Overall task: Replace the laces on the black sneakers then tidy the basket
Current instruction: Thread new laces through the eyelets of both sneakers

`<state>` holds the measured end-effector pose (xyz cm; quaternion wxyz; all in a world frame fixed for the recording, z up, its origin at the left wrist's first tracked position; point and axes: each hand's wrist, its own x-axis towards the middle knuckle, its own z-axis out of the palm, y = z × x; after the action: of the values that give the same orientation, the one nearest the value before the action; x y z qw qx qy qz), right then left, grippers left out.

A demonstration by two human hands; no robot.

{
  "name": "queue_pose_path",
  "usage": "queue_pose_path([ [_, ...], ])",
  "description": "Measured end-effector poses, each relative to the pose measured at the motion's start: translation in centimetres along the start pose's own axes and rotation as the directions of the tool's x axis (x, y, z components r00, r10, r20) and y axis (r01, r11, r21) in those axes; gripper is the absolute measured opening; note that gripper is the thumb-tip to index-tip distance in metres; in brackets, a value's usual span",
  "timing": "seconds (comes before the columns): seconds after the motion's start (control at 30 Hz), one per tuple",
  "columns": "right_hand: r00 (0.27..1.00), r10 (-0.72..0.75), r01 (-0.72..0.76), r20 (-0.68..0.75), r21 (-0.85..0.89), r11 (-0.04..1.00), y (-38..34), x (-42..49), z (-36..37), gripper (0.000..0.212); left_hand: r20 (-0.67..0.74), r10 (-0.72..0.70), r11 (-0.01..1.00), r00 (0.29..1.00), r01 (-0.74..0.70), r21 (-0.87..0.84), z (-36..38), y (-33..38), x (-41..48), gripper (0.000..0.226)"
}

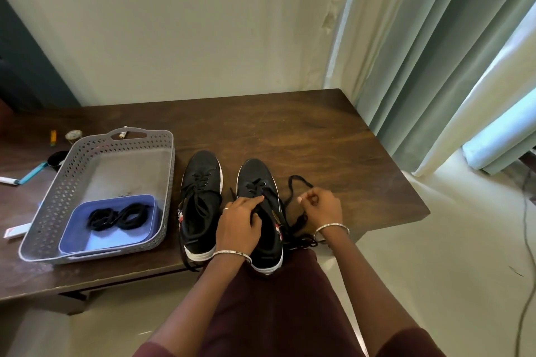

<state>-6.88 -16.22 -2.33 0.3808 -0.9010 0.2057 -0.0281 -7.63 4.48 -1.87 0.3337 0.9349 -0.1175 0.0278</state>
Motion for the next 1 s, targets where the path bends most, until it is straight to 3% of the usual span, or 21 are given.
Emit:
queue_pose_path([
  [0.1, 0.988, -0.063, 0.067, 0.140, -0.024, 0.997, -1.8, 0.8, 1.0, 0.007, -0.020, -0.031, 0.997, 0.999, 0.029, -0.075, 0.0, 0.0, 0.2, 0.041],
  [0.17, 0.972, -0.057, 0.089, 0.228, -0.134, 0.987, -2.5, 1.1, 2.3, 0.015, -0.020, -0.034, 0.995, 0.999, 0.032, -0.096, 0.0, 0.0, 0.4, 0.038],
  [0.23, 0.970, 0.000, 0.045, 0.243, -0.181, 0.982, -2.6, 1.1, 3.3, 0.031, -0.031, -0.040, 0.992, 0.999, 0.036, -0.123, -0.3, 0.0, 0.5, 0.036],
  [0.3, 0.973, 0.072, -0.043, 0.219, -0.134, 0.990, -2.4, 1.1, 3.5, 0.032, -0.066, -0.052, 0.983, 0.996, 0.040, -0.179, -0.6, 0.0, 0.6, 0.031],
  [0.4, 0.956, 0.127, -0.154, 0.264, 0.081, 0.985, -2.5, 0.8, 2.4, 0.031, -0.104, -0.074, 0.966, 0.992, 0.045, -0.256, -1.4, 0.5, 0.8, 0.025],
  [0.5, 0.917, 0.159, -0.326, 0.367, 0.459, 0.826, -4.5, -0.4, 0.6, 0.038, -0.084, -0.067, 0.955, 0.994, 0.040, -0.294, -2.0, 1.6, 1.3, 0.021],
  [0.57, 0.905, 0.128, -0.350, 0.406, 0.538, 0.767, -5.7, -1.2, -0.8, 0.039, -0.068, -0.036, 0.964, 0.997, 0.017, -0.264, -2.3, 2.6, 1.6, 0.021],
  [0.73, 0.913, 0.023, -0.232, 0.408, 0.471, 0.851, -6.7, -2.9, -4.0, 0.042, 0.048, 0.106, 0.991, 0.993, -0.101, -0.090, -3.3, 5.3, 2.0, 0.036],
  [0.83, 0.914, -0.077, -0.156, 0.399, 0.519, 0.841, -6.9, -4.0, -5.3, 0.042, 0.079, 0.167, 0.985, 0.983, -0.169, 0.019, -4.0, 6.9, 2.2, 0.022],
  [1.0, 0.931, -0.123, -0.062, 0.342, 0.484, 0.873, -7.1, -5.5, -8.1, 0.038, -0.035, 0.120, 0.976, 0.992, -0.111, 0.187, -5.1, 7.4, 2.8, 0.018],
])
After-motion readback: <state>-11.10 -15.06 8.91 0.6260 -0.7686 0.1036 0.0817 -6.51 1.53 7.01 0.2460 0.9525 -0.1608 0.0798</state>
